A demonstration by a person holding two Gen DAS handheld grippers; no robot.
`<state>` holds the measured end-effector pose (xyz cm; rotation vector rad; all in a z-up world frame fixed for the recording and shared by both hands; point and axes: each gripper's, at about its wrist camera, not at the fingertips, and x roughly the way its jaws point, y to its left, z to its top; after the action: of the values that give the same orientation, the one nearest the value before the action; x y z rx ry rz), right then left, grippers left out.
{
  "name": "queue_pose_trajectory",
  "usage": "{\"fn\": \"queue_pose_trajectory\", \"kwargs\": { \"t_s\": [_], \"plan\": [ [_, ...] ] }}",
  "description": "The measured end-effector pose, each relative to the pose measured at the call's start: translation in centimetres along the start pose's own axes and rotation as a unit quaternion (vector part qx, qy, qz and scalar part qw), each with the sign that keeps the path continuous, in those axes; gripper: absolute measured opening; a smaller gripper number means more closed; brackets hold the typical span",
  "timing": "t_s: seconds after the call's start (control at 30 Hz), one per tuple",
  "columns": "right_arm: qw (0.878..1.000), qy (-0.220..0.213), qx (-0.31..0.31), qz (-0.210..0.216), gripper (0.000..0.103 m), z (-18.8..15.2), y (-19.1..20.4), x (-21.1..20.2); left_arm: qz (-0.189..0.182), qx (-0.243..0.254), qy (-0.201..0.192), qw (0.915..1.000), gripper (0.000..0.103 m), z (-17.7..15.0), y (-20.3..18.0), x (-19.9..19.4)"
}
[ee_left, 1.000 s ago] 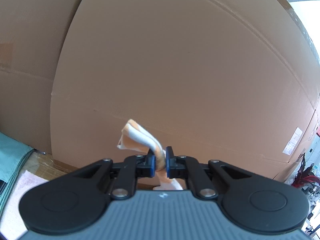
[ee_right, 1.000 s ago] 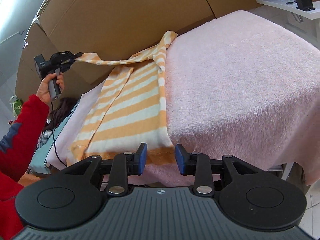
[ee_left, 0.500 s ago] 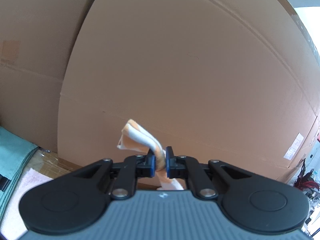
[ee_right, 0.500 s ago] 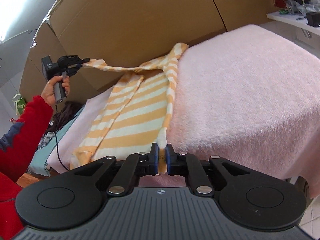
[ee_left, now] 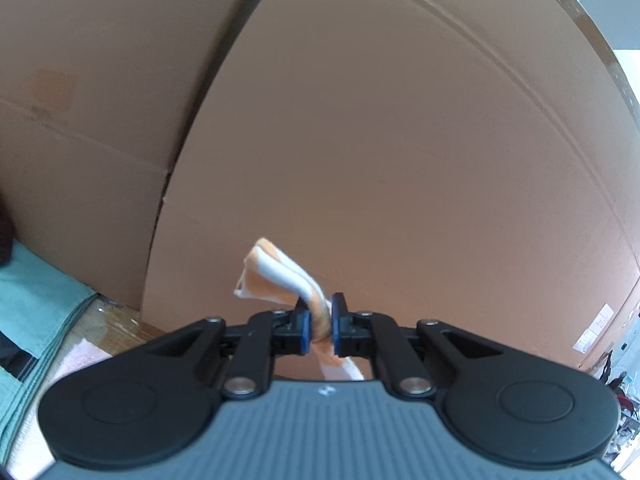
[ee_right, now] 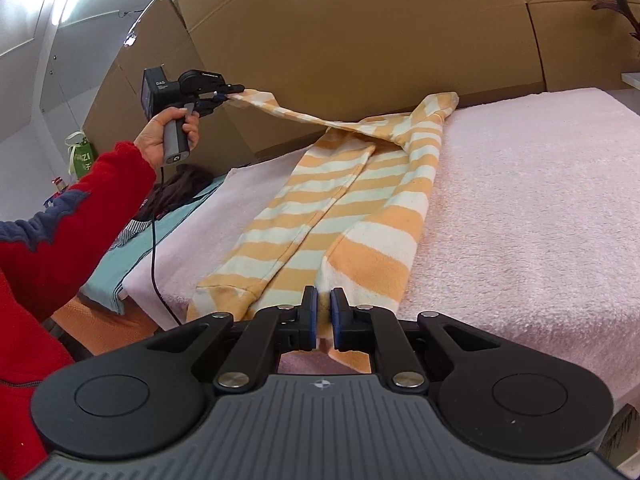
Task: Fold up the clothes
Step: 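Hold the shirt end up with the left gripper while the right gripper pinches the shirt edge, then open the right gripper off the shirt edge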
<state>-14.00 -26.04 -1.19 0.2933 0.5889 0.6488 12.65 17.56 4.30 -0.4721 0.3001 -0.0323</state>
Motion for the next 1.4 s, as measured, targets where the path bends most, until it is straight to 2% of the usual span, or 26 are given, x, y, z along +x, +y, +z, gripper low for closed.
{"fn": "queue_pose_trajectory", "kwargs": {
  "t_s": [0.1,0.3,0.4,0.47,0.57,0.63,0.7,0.77,0.83,0.9,1.03,1.13,1.23,1.33,1.4],
  "plan": [
    [1.0,-0.001,0.0,0.015,0.008,0.0,0.1,0.1,0.005,-0.004,-0.008,1.0,0.004,0.7,1.2,0.6],
    [0.999,0.045,-0.003,0.008,0.01,-0.9,-0.2,1.3,0.005,-0.005,-0.002,1.0,0.004,-0.4,1.0,0.8],
    [0.999,0.041,-0.012,0.011,0.013,-0.9,0.2,1.0,0.005,-0.006,0.002,1.0,0.004,-0.9,0.8,0.9],
    [1.0,0.02,-0.014,0.004,0.016,-0.4,0.3,0.4,0.005,-0.007,0.005,1.0,0.004,-1.3,0.7,0.9],
    [0.999,-0.01,-0.037,-0.027,0.023,0.5,1.3,0.9,0.003,-0.007,0.007,0.9999,0.004,-1.8,0.3,0.9],
    [0.997,-0.007,-0.053,-0.056,0.023,1.0,2.1,2.3,-0.004,-0.004,0.006,1.0,0.004,-1.9,-0.5,0.8],
    [0.991,0.003,-0.071,-0.114,0.02,1.1,2.6,4.2,-0.007,0.004,0.004,1.0,0.004,-2.0,-1.2,0.4],
    [0.985,-0.008,-0.095,-0.147,0.018,1.2,2.9,5.3,-0.007,0.013,0.002,0.9999,0.004,-2.1,-1.9,0.0],
    [0.98,-0.009,-0.115,-0.165,0.016,1.4,3.1,5.9,-0.005,0.02,-0.001,0.9998,0.004,-2.2,-2.3,-0.3],
    [0.975,-0.011,-0.126,-0.181,0.006,1.3,3.1,6.1,0.001,0.023,-0.001,0.9997,0.004,-2.4,-2.4,-0.3],
    [0.976,-0.017,-0.103,-0.19,0.002,1.6,2.7,5.5,0.009,0.021,-0.006,0.9997,0.004,-2.5,-2.6,-0.1],
    [0.985,-0.037,-0.064,-0.156,0.002,2.1,2.4,4.5,0.013,0.016,-0.012,0.9997,0.004,-2.4,-2.8,0.1],
    [0.995,-0.065,0.002,-0.078,0.002,2.7,1.5,3.6,0.017,0.012,-0.017,0.9996,0.004,-2.2,-3.0,0.2],
    [0.994,-0.075,0.075,-0.006,0.002,2.9,0.1,3.4,0.012,0.019,-0.028,0.9993,0.004,-1.7,-4.1,0.0],
    [0.994,-0.061,0.092,-0.004,0.002,2.5,-0.4,4.1,0.008,0.025,-0.025,0.9994,0.004,-1.8,-4.7,0.1]
  ]
}}
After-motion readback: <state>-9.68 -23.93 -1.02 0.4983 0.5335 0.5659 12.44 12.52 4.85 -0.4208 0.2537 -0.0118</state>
